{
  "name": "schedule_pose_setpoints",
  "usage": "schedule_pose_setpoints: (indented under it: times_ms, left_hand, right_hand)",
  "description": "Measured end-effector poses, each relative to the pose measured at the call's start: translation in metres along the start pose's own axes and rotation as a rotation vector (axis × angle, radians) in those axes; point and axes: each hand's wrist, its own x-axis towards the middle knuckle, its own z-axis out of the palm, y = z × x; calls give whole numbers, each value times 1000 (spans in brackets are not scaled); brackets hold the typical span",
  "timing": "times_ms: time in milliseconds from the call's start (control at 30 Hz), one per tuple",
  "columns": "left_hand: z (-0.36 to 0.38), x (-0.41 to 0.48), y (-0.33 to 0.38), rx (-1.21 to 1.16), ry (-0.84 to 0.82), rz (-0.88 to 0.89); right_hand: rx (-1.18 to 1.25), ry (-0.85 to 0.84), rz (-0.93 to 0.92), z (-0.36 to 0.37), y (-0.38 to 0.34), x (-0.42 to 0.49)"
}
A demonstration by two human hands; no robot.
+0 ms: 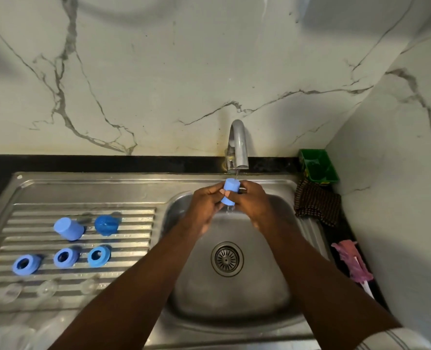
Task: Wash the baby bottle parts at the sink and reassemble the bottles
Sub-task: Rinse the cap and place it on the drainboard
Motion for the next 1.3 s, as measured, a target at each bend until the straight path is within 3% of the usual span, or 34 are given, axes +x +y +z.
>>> schedule_pose_setpoints:
  times_ms: [133, 267, 400, 667, 800, 1000, 1133, 1300]
  left_hand:
    - [-1, -5, -5, -27, 11, -37]
    - [-3, -8, -8, -179, -16, -186]
    - [0, -6, -4, -292, 2, -179]
    - [-2, 4, -5, -86, -44, -118]
    - [-5, 8, -5, 14, -105, 3]
    - [-14, 6, -6, 121, -141, 120]
    - [-15, 6, 1, -29, -139, 57]
    - [-17, 7, 2, 131, -149, 91]
  right_hand:
    - [9, 34, -8, 1, 10, -3]
    - [-38, 8, -70, -3, 11, -3]
    - [-32, 9, -91, 0, 11, 0]
    - [-112, 1, 41, -4, 1, 7]
    - [434, -42, 110, -10, 5, -3]
    - [615, -28, 105, -7, 6, -1]
    - [513, -135, 120, -1, 5, -1]
    - [235, -182, 160, 3, 12, 3]
